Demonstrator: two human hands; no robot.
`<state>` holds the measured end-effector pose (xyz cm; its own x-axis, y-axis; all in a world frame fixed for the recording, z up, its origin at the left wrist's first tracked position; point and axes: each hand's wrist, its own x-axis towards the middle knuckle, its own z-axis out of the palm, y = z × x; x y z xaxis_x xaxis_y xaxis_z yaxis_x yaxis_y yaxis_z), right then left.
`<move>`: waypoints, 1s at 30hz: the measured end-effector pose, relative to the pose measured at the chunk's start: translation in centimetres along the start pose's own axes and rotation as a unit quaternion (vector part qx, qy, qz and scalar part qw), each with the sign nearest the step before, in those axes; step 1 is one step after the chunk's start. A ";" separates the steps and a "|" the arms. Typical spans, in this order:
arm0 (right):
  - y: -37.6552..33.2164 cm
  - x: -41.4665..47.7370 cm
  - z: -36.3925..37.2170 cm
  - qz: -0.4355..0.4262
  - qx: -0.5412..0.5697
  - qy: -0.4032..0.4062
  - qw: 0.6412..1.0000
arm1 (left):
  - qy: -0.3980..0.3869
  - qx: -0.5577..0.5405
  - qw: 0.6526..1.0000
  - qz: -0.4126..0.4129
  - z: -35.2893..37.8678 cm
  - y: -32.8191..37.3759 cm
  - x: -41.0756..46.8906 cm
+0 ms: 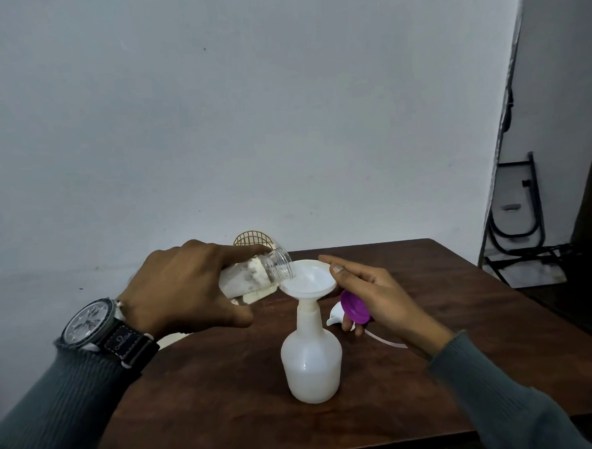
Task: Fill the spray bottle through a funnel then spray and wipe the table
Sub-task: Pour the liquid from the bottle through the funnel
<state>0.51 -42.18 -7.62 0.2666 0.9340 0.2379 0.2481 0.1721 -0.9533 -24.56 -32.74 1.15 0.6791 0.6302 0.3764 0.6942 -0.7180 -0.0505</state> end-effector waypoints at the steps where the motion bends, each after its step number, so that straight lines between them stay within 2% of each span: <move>1: 0.0 0.0 0.0 0.001 0.000 0.001 1.000 | 0.000 0.001 1.000 0.000 0.0 0.0 0.0; 30: -0.8 -0.5 0.2 0.007 -0.014 -0.001 1.000 | 0.001 0.008 1.000 0.008 -0.5 0.4 0.3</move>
<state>-0.03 -42.71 -6.97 0.2677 0.9369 0.2250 0.2707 0.1509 -0.9507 -24.18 -32.93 1.71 0.6900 0.6172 0.3780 0.6867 -0.7233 -0.0724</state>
